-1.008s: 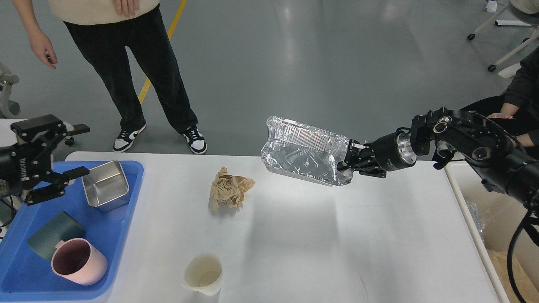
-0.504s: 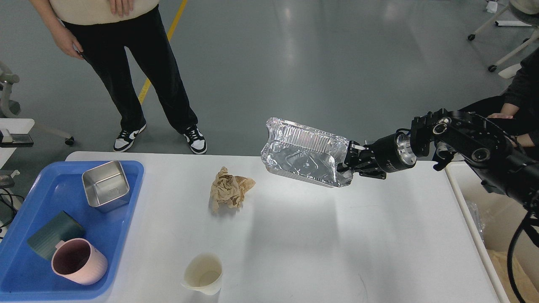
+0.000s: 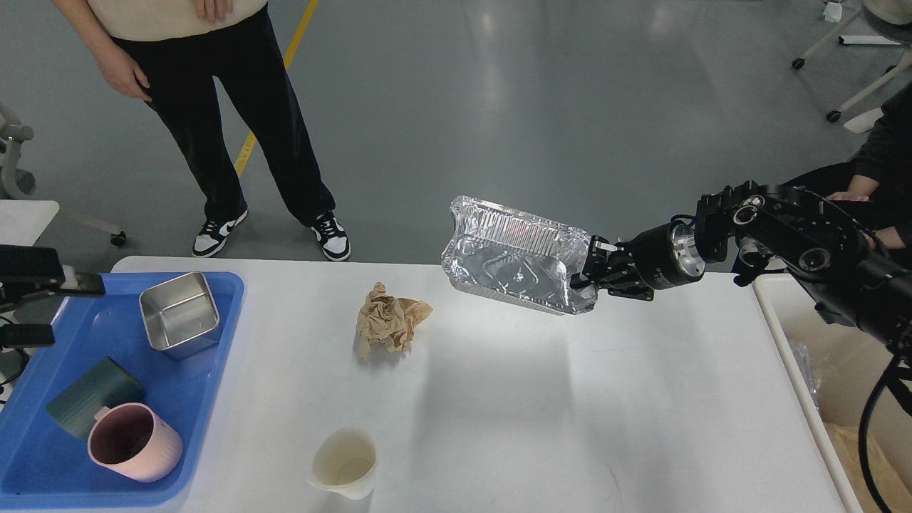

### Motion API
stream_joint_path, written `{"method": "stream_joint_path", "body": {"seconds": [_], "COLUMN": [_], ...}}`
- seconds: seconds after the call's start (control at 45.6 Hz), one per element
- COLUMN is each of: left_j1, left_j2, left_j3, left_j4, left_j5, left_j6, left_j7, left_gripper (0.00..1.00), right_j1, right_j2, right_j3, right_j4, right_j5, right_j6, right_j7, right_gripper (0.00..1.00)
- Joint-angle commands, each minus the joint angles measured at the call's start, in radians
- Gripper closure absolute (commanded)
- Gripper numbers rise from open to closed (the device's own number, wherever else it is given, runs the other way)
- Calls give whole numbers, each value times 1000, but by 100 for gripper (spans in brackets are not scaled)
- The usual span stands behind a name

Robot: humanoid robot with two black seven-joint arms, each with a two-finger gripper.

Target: Tidy desktop

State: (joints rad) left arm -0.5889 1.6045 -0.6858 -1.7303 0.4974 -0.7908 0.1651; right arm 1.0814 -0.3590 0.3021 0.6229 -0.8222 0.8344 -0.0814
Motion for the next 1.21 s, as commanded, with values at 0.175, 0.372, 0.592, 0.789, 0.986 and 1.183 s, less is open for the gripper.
{"method": "stream_joint_path", "body": {"seconds": [0.175, 0.372, 0.592, 0.789, 0.986, 1.183], "left_j1": [-74, -72, -62, -72, -75, -71], "left_j2": [-227, -370, -558, -707, -787, -863], "left_j3": [3, 6, 20, 109, 186, 200], "left_j4": [-31, -31, -31, -18, -3, 38], "left_j5": [214, 314, 486, 604, 690, 773], "left_j6": [-21, -54, -123, -127, -128, -128], "left_j7": [149, 212, 269, 318, 338, 346], "left_gripper": [5, 5, 5, 5, 6, 9], "right_j1": [-1, -5, -5, -8, -8, -11], "right_j2": [0, 0, 0, 0, -3, -3], "right_j3": [-1, -1, -3, -1, -1, -1], "right_j4": [1, 3, 3, 3, 3, 3], "right_j5": [0, -2, -3, -3, -3, -3], "right_j6": [0, 0, 0, 0, 0, 0], "right_j7": [-1, -1, -1, -1, -1, -1], "right_gripper": [100, 100, 100, 100, 100, 100]}}
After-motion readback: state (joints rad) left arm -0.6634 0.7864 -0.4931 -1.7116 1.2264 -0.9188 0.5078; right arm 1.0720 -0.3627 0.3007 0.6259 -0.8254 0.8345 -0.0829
